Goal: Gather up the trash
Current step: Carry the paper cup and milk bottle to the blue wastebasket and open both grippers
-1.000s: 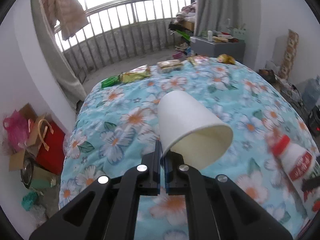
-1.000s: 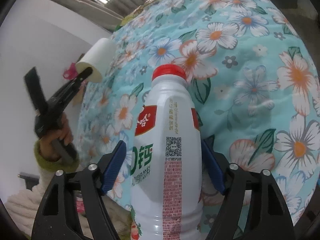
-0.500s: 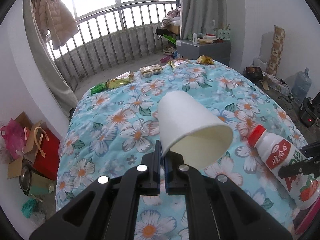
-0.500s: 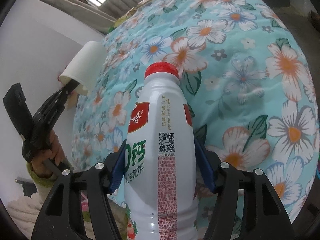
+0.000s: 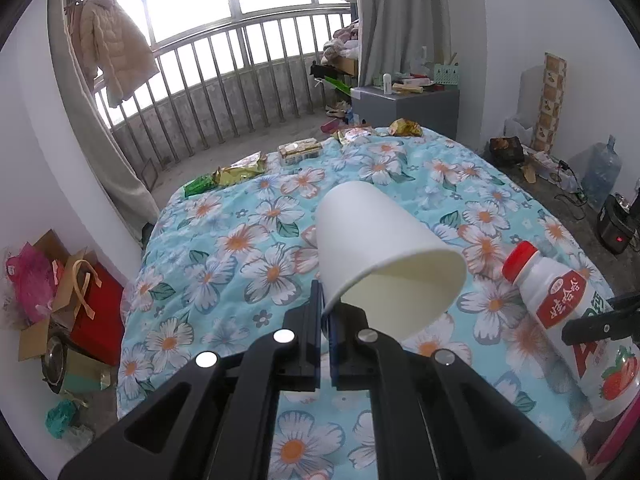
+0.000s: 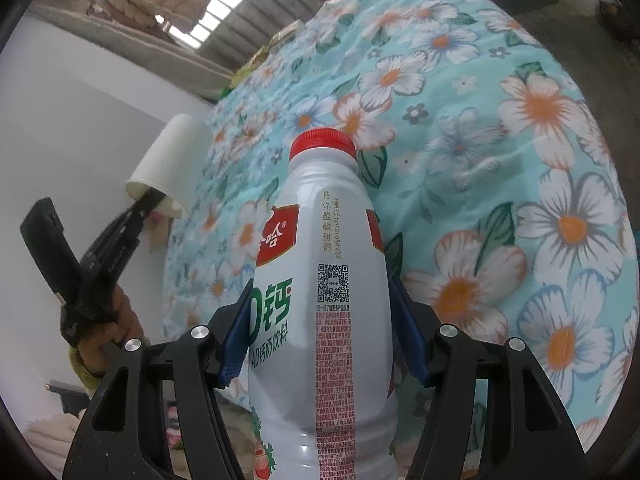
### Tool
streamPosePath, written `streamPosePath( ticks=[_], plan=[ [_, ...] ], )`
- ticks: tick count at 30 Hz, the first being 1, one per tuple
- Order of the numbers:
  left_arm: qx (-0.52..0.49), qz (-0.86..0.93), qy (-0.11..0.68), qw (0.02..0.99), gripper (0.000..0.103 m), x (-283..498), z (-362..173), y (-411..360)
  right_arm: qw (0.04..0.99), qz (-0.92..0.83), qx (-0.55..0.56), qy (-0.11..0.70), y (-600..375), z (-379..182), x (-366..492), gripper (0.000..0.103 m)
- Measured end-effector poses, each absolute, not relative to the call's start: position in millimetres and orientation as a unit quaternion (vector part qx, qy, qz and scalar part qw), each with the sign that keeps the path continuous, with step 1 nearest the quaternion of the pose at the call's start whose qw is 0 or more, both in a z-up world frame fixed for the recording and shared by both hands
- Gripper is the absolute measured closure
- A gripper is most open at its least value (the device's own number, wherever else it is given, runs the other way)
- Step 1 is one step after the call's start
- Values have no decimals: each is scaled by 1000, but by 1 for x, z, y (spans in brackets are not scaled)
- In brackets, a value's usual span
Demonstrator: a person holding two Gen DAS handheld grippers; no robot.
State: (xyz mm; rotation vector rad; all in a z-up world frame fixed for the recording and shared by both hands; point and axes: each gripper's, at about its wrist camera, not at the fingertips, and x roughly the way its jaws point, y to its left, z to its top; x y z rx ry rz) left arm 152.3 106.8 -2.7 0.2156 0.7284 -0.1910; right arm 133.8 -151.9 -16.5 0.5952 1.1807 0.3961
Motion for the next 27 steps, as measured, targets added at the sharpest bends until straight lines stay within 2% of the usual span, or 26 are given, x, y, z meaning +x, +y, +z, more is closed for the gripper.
streamPosePath(
  ticks=[8,14,20,27],
  plan=[
    [89,-150,338,925,100,144,19,82,772,201,379,469,-185,-10,102,44],
    [109,-228,333,909,100,146,37,7,787,168,453,383,-253,0,60,44],
    [151,-337,340,865,100,153,38,-125,793,31,537,285,-365,-13,-15,44],
    [235,-417,399,782,100,155,-23,-297,724,-150,629,240,-454,-91,-89,43]
  ],
)
